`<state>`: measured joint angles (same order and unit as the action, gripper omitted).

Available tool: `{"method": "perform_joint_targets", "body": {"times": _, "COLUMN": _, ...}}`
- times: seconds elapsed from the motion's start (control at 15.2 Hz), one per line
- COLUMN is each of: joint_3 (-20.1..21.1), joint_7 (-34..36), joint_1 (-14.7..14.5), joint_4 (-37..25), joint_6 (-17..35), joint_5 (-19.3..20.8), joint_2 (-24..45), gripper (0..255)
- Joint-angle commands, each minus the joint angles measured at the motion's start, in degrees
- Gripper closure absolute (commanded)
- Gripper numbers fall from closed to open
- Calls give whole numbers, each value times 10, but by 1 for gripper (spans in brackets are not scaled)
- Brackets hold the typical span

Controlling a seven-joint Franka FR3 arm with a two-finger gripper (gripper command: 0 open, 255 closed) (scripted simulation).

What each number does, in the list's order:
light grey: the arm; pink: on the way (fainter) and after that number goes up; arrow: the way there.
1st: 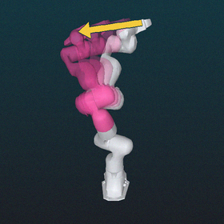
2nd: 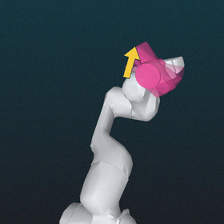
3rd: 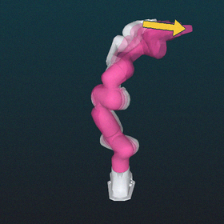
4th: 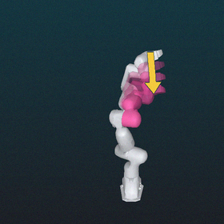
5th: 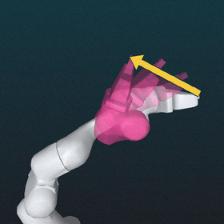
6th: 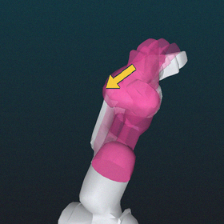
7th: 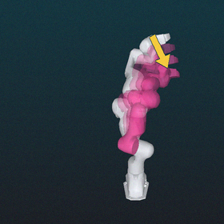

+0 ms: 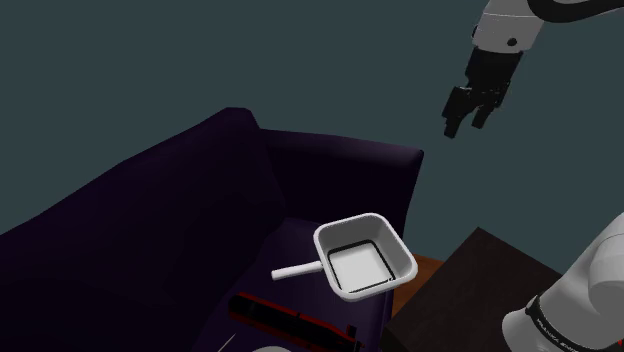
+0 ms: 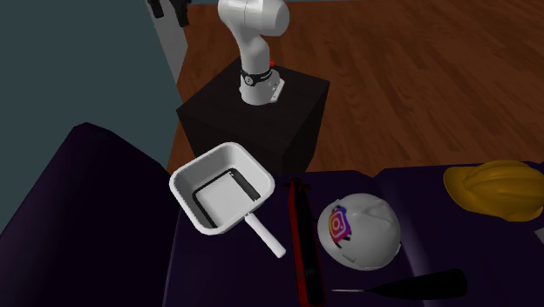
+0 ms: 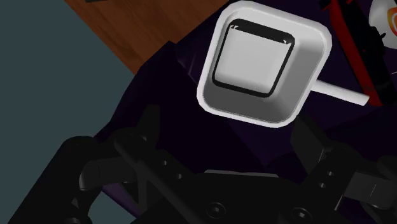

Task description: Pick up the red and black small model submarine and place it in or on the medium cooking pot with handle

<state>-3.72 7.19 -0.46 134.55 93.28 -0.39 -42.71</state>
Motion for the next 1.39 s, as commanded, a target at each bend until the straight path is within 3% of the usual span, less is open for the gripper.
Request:
{"method": "perform_joint_targets", "body": {"times": 0.0, "joint_3": 0, "joint_7": 0, "joint_1": 0, "joint_4": 0, "joint_6": 0, "joint_5": 0, "joint_2": 0, "gripper": 0}}
{"method": "perform_joint_targets", "body": {"times": 0.66, "joint_3": 100, "joint_7": 90, "joint_1": -44, "joint_4": 110, "joint_6": 154, "joint_5": -49, "joint_2": 33, "gripper": 0}}
{"method": "perform_joint_targets", "body": {"times": 1.32, "joint_3": 210, "joint_7": 190, "joint_1": -81, "joint_4": 145, "joint_6": 326, "joint_5": -75, "joint_2": 160, "gripper": 0}}
